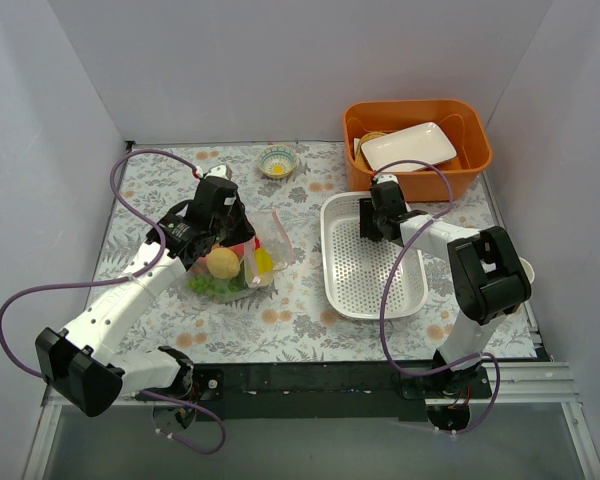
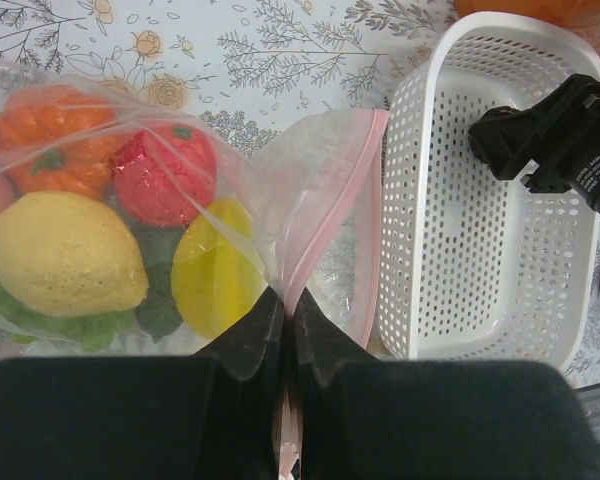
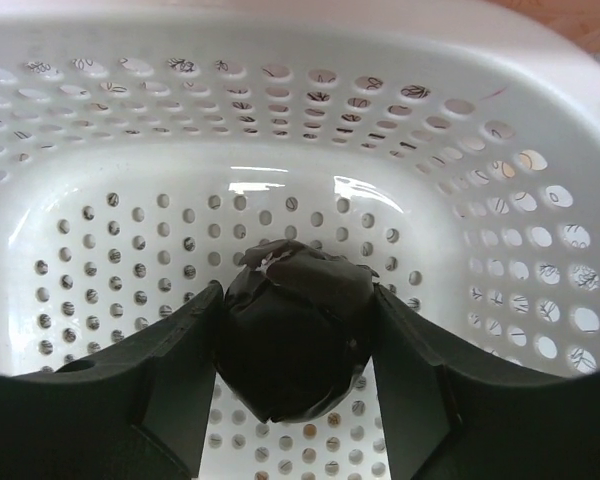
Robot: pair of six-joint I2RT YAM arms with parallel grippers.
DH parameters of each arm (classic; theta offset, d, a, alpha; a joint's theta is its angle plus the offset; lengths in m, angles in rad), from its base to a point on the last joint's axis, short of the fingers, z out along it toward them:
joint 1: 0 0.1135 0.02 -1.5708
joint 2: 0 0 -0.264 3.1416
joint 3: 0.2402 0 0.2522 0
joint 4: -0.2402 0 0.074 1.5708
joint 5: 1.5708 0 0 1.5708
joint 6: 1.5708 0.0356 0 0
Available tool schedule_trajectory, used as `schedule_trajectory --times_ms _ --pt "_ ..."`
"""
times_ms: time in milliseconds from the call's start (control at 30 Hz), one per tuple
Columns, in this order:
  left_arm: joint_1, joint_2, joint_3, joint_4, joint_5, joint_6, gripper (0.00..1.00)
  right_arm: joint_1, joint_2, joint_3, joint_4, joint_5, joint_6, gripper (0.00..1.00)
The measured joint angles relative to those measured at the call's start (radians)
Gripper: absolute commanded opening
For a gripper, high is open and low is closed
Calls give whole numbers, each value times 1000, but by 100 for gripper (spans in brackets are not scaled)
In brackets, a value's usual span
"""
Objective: Place the food in the zip-top bag and seal the zipper
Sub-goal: Pick up the fake fruit from the bin.
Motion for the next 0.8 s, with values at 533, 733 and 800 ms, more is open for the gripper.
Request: schedule_trajectory --times_ms 533,733,800 --pt "0 0 0 1 5 0 0 0 -180 -37 -92 -103 47 42" --pt "0 0 0 1 9 0 0 0 -309 -53 -122 -166 77 42" --pt "0 0 0 2 12 0 0 0 -337 -53 -137 -186 82 42"
